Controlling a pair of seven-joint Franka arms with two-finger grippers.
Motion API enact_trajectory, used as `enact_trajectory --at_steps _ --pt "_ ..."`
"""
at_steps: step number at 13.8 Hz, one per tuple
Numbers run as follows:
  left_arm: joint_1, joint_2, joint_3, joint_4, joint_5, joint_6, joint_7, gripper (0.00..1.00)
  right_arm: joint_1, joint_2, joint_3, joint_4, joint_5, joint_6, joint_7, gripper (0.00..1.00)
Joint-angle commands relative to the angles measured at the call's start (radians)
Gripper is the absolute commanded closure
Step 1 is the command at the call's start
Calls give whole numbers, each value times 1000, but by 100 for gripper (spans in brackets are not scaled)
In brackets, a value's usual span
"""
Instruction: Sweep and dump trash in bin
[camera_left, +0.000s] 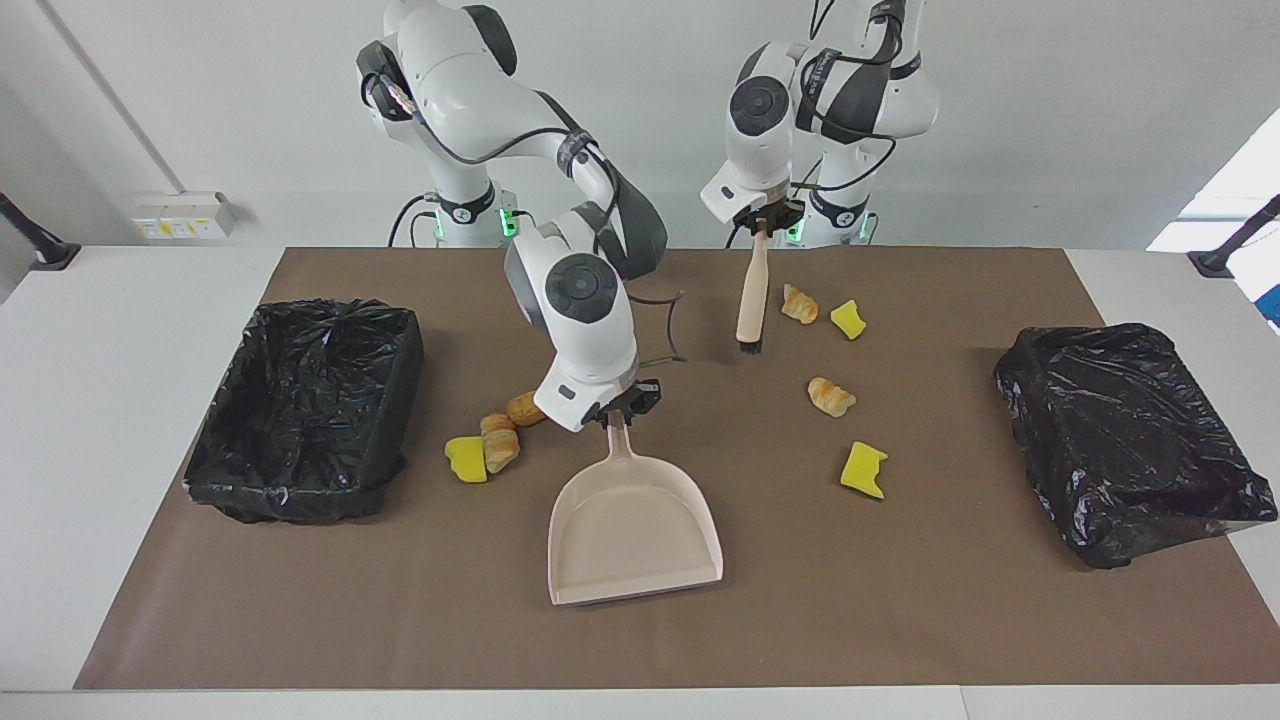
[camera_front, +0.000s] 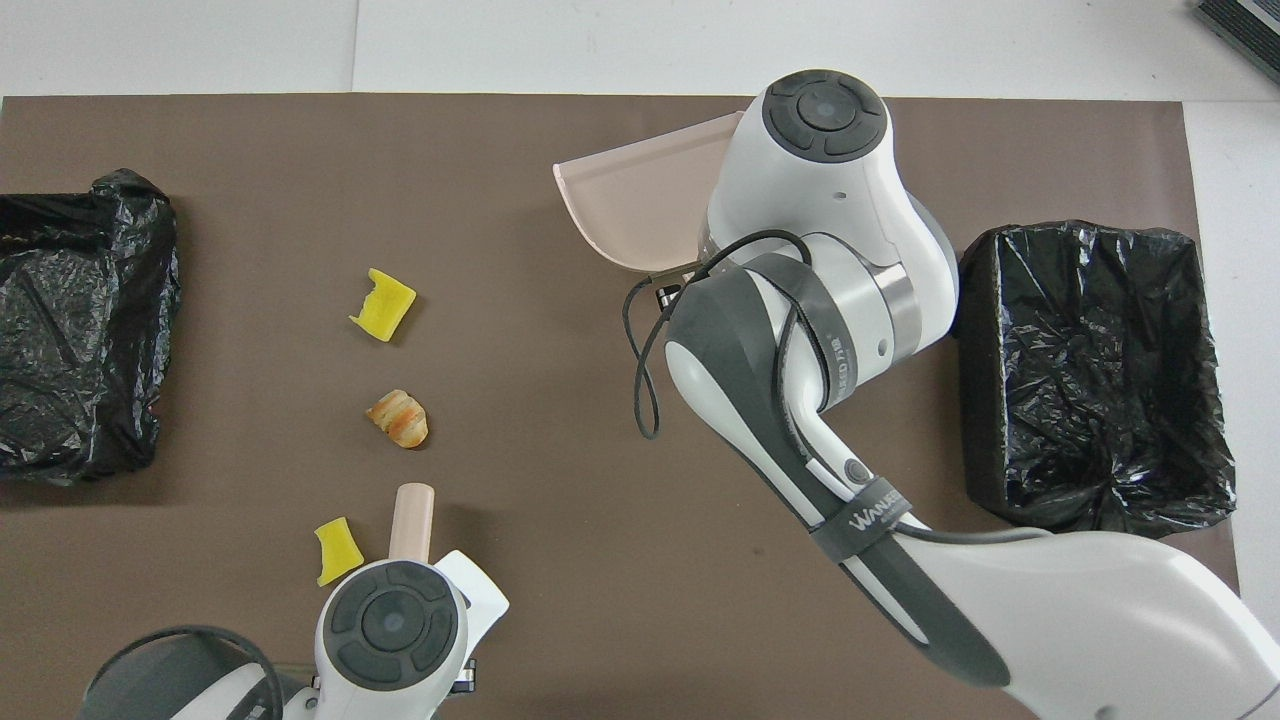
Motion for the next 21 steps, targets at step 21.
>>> enact_trajectory --at_steps 21 --pt "76 586 76 281 -19 550 -1030 100 7 -349 10 -649 -145 140 -897 100"
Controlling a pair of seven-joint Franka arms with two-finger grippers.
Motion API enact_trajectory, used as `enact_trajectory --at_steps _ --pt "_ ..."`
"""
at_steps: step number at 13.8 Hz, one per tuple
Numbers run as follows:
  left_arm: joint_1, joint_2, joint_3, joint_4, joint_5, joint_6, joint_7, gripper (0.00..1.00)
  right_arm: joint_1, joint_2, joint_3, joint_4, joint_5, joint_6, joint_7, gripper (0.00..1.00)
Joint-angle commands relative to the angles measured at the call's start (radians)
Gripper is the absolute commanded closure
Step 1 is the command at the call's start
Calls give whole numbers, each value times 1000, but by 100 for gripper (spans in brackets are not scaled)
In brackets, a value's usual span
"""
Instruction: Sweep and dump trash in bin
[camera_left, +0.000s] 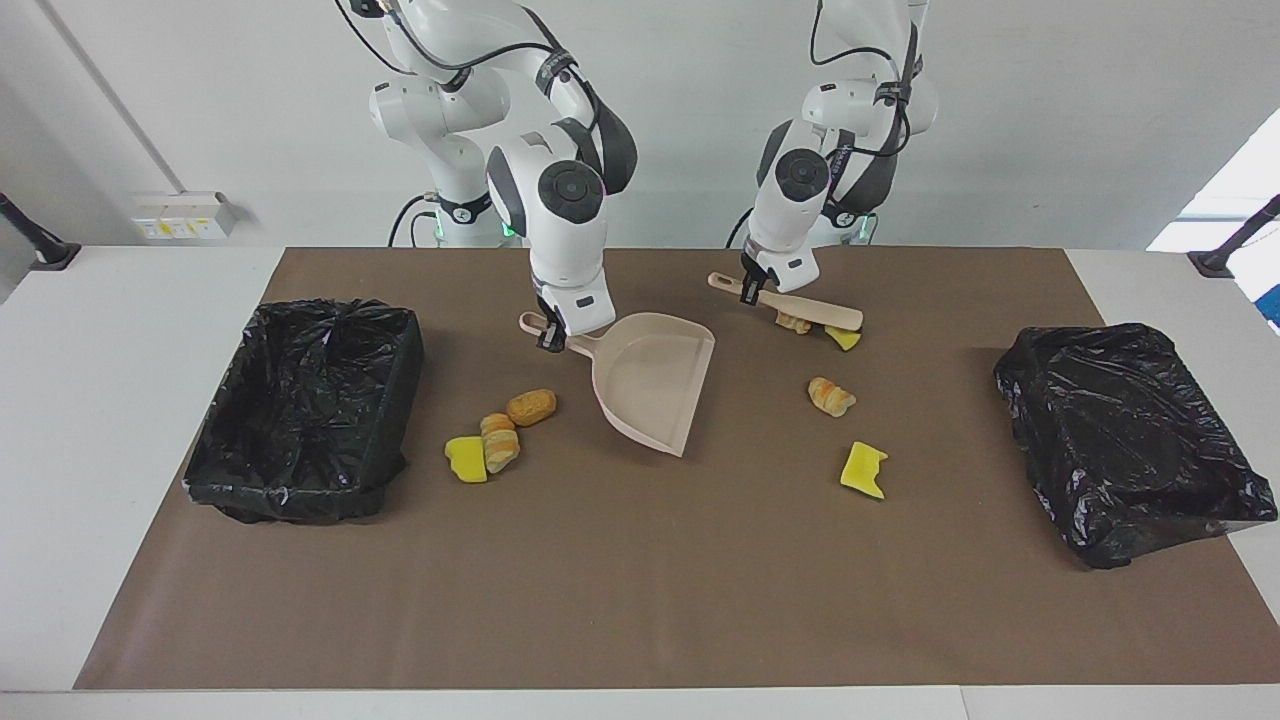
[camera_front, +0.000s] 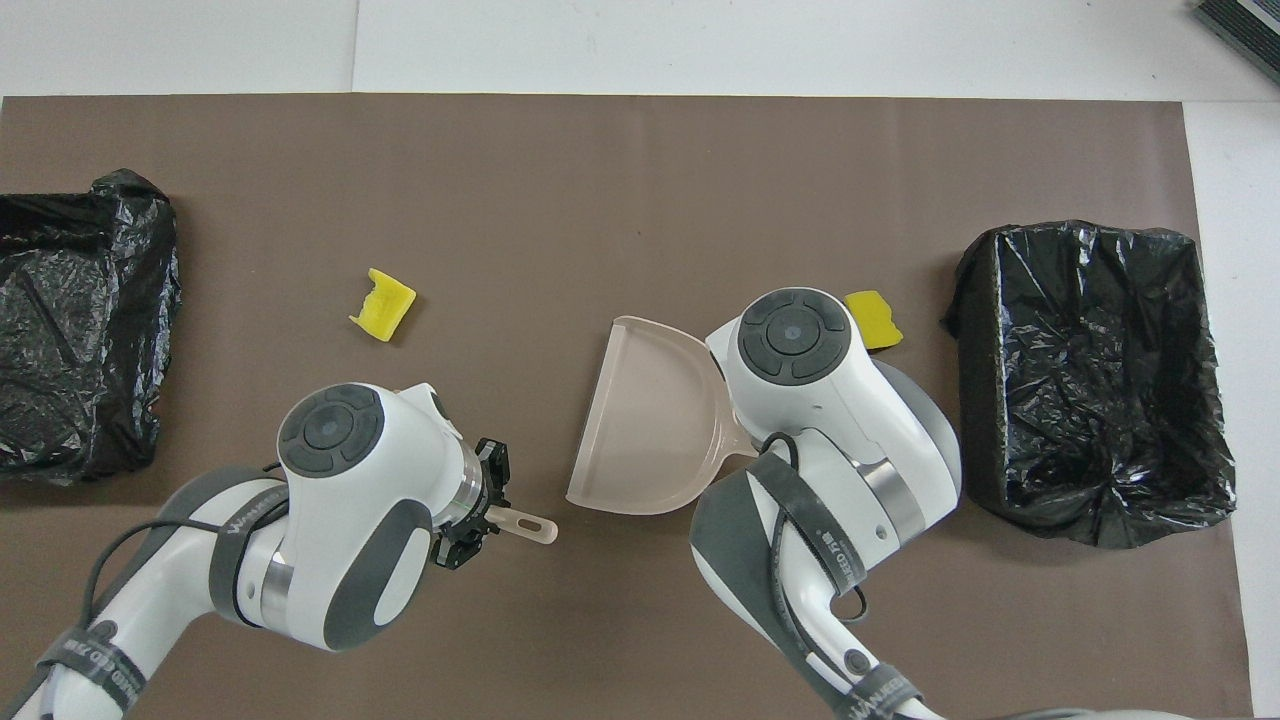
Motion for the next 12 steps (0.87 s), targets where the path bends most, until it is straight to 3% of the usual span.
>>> enact_trajectory --at_steps 1,3,6,8,12 --pt "4 141 29 177 86 -37 16 100 12 -35 5 -43 -23 12 -21 100" --pt "-4 175 29 268 168 -160 56 100 20 -49 5 -66 -23 12 -21 100" --pt "-2 118 29 283 175 -243 174 100 20 -44 6 -66 -23 25 -19 100" --pt "4 81 34 282 175 -263 342 100 30 -43 6 -68 -23 23 -5 100" --pt "6 80 122 276 190 -245 741 100 38 -41 6 -96 -20 49 59 100"
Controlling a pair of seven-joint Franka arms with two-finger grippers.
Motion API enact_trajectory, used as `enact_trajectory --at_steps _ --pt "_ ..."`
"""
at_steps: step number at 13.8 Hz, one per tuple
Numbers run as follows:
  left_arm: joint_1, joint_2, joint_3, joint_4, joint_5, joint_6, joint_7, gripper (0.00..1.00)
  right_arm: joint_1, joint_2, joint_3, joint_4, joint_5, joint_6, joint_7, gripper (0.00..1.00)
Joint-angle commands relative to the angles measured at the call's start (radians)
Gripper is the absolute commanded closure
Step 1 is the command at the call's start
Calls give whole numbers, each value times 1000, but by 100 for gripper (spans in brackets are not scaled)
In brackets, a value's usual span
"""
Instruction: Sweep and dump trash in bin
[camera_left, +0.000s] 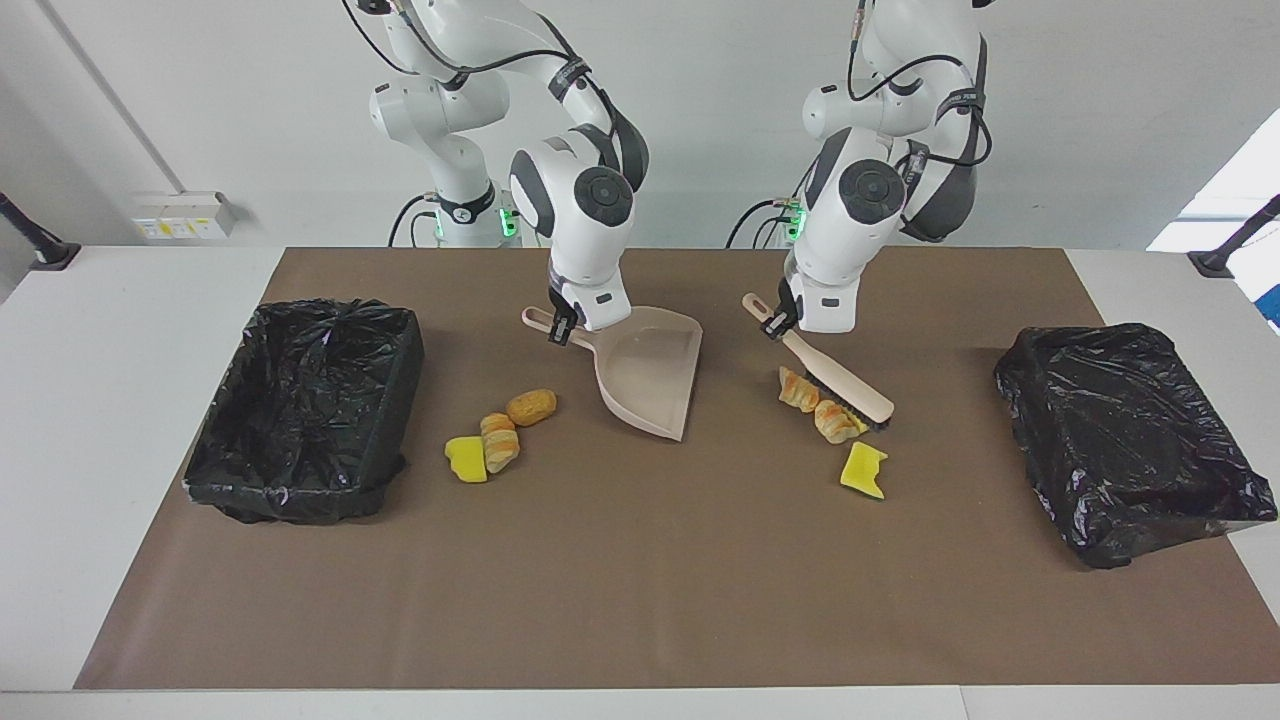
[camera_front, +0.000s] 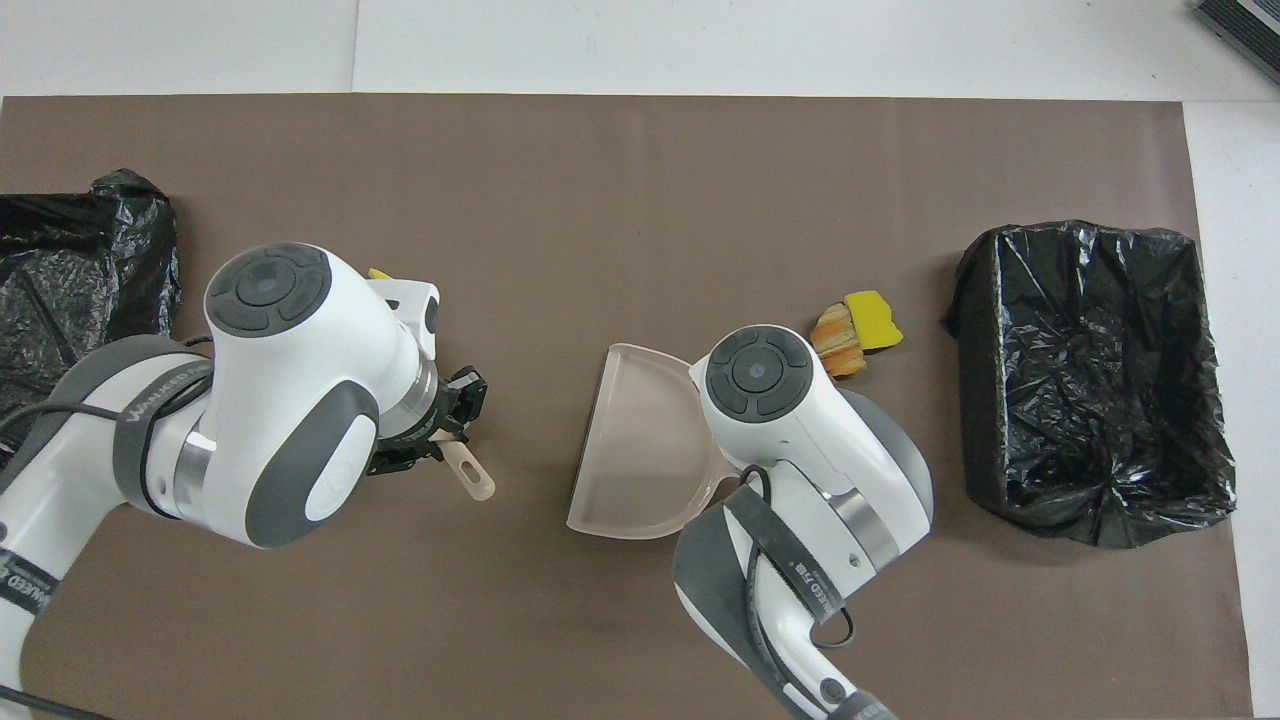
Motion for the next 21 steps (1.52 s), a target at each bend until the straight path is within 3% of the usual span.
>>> enact_trajectory --at_steps 1,4,7,10,14,21 --pt "3 -7 67 -8 58 6 257 100 -3 -26 6 -42 -1 41 30 100" --pt "5 -1 175 -36 77 105 544 100 -1 -26 7 -72 8 82 99 100" --pt "14 -12 269 -92 77 135 945 100 -3 -29 6 -83 8 90 95 100" --pt "38 -44 278 -177 79 139 1175 100 -1 -29 6 -83 8 90 96 100" --pt "9 -116 271 -319 86 173 1171 100 -1 -29 7 -85 8 90 102 100" --pt "-239 -107 248 -338 54 178 835 100 -1 -31 7 -83 8 88 105 100"
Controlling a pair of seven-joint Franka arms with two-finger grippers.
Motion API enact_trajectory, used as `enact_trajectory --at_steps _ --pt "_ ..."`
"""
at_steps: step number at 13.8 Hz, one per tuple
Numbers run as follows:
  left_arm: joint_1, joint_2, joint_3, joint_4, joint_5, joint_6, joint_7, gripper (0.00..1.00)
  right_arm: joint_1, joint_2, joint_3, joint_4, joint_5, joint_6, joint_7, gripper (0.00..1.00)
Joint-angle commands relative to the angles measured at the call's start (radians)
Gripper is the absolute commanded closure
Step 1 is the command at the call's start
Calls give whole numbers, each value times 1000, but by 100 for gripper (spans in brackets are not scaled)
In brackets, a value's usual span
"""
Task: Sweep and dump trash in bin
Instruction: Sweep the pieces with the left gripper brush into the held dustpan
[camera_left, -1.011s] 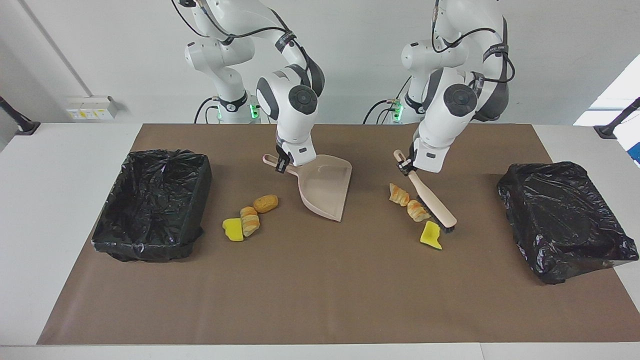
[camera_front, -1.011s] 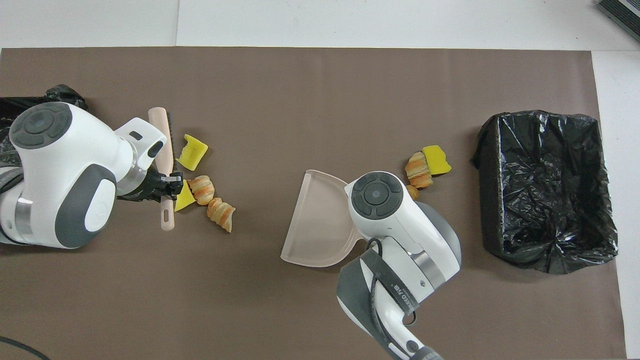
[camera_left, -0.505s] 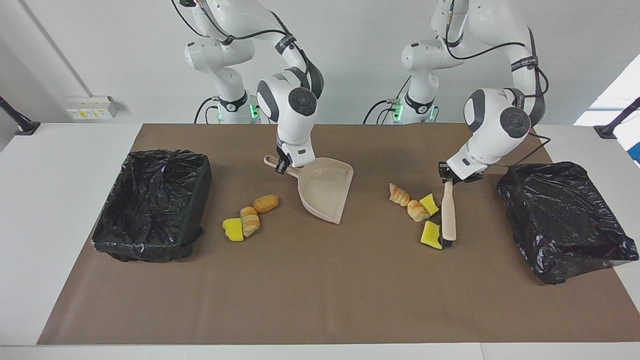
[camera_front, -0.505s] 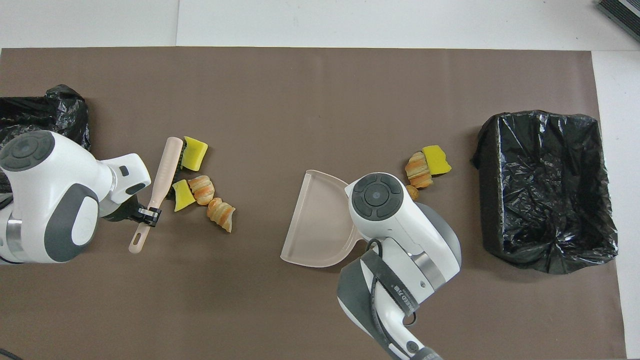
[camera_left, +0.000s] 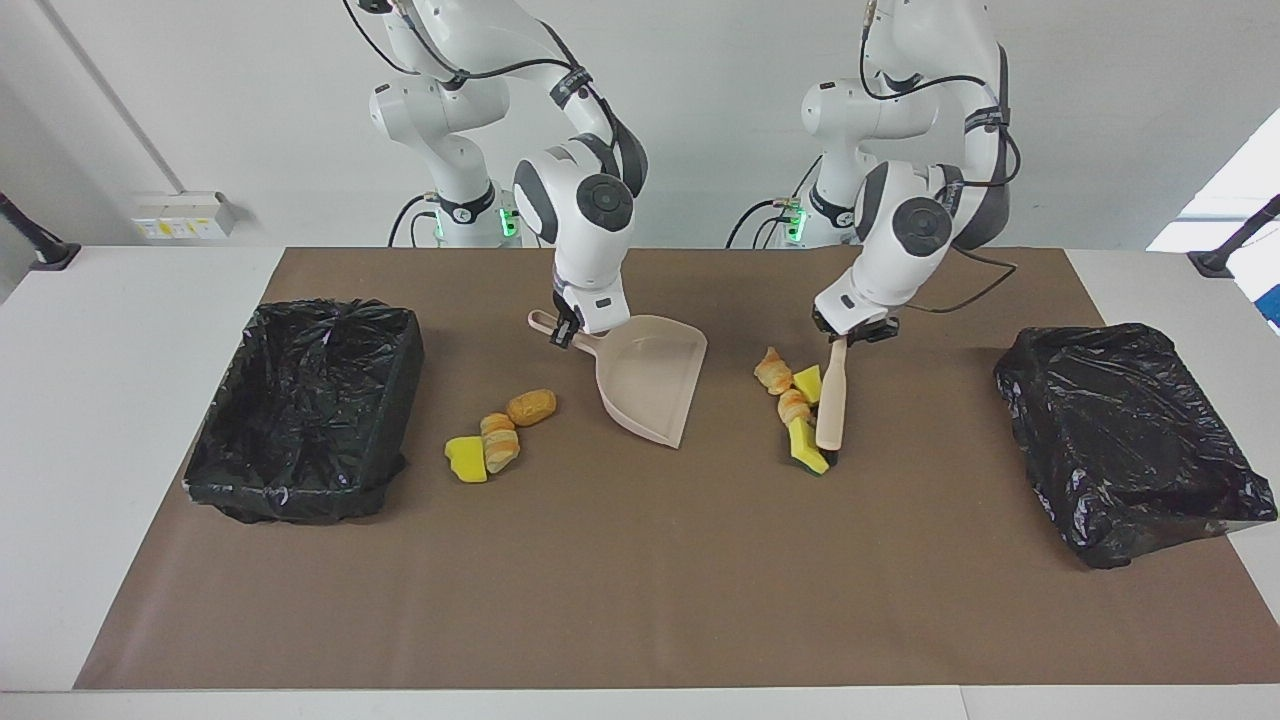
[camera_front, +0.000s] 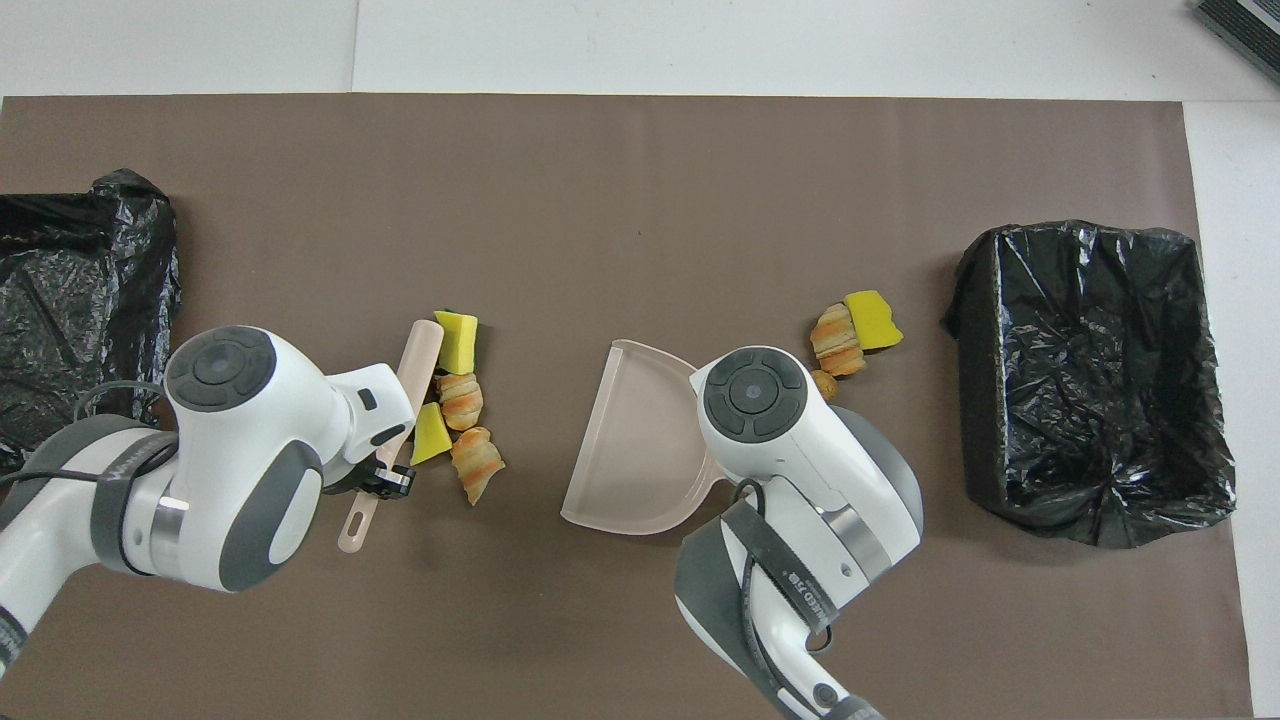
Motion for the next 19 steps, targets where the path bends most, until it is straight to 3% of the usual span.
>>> enact_trajectory --at_steps 1,5,9,12,16,19 --pt "-83 -19 -25 -33 -33 31 -148 100 -7 -25 7 -30 6 22 29 100" --pt "-166 -29 -154 -27 -70 80 -322 100 -2 -25 6 -30 6 21 30 100" --pt "-276 -11 -170 -17 -218 152 -333 100 -2 -25 6 -30 6 21 29 100" --pt "-260 24 -167 54 -252 132 -331 100 -2 -25 6 -30 6 21 27 100" --pt "-206 -80 -154 89 -252 -16 -353 100 -2 -25 6 -30 0 24 -9 100" --pt "-188 -167 -154 60 -251 -133 -551 100 -4 -25 4 -30 -22 24 -98 100"
